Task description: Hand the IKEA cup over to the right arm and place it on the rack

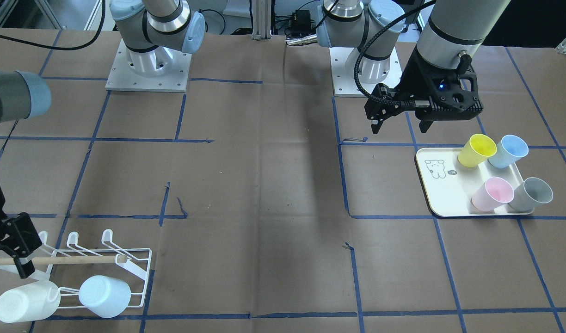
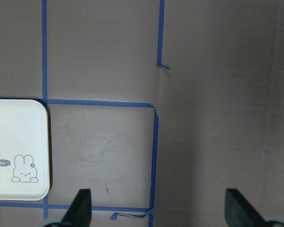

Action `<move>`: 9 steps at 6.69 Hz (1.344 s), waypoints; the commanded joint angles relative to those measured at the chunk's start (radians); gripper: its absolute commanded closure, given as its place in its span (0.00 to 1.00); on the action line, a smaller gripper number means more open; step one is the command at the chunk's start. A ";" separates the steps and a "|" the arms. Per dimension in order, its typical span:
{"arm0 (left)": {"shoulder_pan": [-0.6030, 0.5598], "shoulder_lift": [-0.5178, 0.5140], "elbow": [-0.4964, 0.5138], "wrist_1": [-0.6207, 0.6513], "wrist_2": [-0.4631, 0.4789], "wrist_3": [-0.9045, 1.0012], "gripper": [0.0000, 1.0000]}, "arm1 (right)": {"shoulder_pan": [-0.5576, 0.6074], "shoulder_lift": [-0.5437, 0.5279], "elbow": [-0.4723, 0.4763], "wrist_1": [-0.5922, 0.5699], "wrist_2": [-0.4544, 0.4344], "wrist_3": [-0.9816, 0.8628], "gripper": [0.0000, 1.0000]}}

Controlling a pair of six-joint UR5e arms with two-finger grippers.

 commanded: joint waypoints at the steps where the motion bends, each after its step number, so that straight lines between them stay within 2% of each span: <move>1: 0.000 -0.001 0.000 0.000 0.001 0.000 0.00 | 0.107 -0.085 -0.004 0.292 -0.082 0.010 0.00; 2: -0.001 -0.001 0.000 0.000 0.001 0.000 0.00 | 0.150 -0.120 -0.005 0.351 -0.124 0.016 0.00; 4: -0.001 0.002 -0.001 0.000 0.001 0.001 0.00 | 0.165 -0.246 -0.007 0.634 -0.134 0.067 0.00; 5: -0.001 0.003 -0.001 0.000 0.000 0.001 0.00 | 0.175 -0.289 -0.007 0.776 -0.169 0.084 0.00; 6: 0.000 0.005 -0.001 0.000 0.001 0.004 0.00 | 0.206 -0.341 -0.013 0.867 -0.236 0.087 0.00; 7: -0.001 0.005 -0.001 0.000 0.001 0.004 0.00 | 0.239 -0.375 -0.022 0.914 -0.243 0.125 0.00; 9: 0.000 0.005 -0.003 -0.002 0.001 0.004 0.00 | 0.258 -0.377 -0.099 1.052 -0.234 0.165 0.00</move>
